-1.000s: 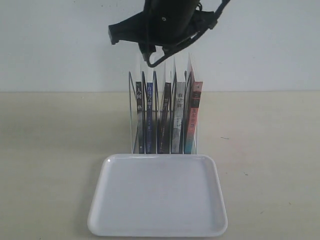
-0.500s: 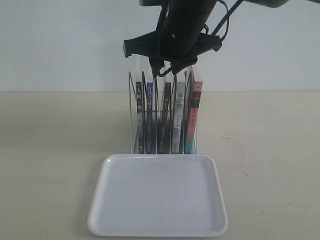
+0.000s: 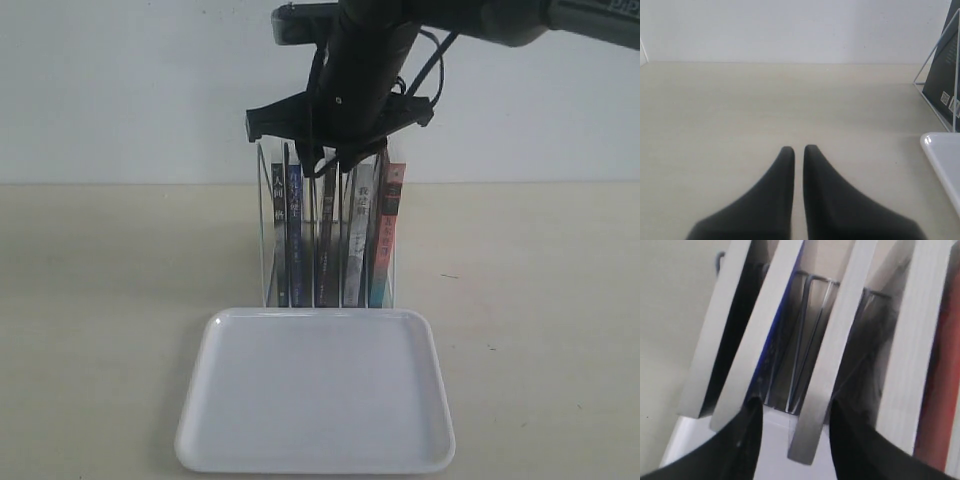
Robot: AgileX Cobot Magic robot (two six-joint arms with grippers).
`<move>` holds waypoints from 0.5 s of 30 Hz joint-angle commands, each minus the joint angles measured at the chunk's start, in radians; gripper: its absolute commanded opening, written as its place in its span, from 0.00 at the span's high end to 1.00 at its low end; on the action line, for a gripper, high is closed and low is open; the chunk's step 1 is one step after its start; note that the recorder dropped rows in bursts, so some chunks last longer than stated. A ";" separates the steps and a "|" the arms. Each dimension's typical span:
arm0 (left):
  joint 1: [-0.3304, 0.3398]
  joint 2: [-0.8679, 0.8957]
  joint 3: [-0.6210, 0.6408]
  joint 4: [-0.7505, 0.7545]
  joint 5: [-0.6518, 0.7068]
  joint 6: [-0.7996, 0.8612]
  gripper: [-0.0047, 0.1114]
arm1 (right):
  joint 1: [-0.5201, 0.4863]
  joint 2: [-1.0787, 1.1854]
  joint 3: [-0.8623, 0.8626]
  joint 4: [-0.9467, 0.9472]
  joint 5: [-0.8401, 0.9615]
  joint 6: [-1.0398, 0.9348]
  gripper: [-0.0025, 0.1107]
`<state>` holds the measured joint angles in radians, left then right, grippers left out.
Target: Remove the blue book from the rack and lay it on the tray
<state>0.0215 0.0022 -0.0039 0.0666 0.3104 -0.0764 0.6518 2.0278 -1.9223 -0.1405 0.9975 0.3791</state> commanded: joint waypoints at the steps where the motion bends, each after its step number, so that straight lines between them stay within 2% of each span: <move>1: -0.008 -0.002 0.004 0.003 -0.004 0.002 0.91 | -0.004 0.018 -0.005 -0.003 -0.005 0.015 0.61; 6: -0.008 -0.002 0.004 0.003 -0.004 0.002 0.91 | -0.004 0.022 -0.005 -0.017 -0.009 0.034 0.61; 8: -0.008 -0.002 0.004 0.003 -0.004 0.002 0.91 | -0.004 0.022 -0.005 -0.025 -0.009 0.041 0.70; 12: -0.008 -0.002 0.004 0.003 -0.004 0.002 0.91 | -0.004 0.022 -0.005 -0.025 -0.013 0.038 0.98; 15: -0.008 -0.002 0.004 0.003 -0.004 0.002 0.91 | -0.004 0.022 -0.005 -0.029 -0.013 0.038 0.98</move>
<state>0.0215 0.0022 -0.0039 0.0666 0.3104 -0.0764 0.6518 2.0537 -1.9223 -0.1638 0.9977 0.4202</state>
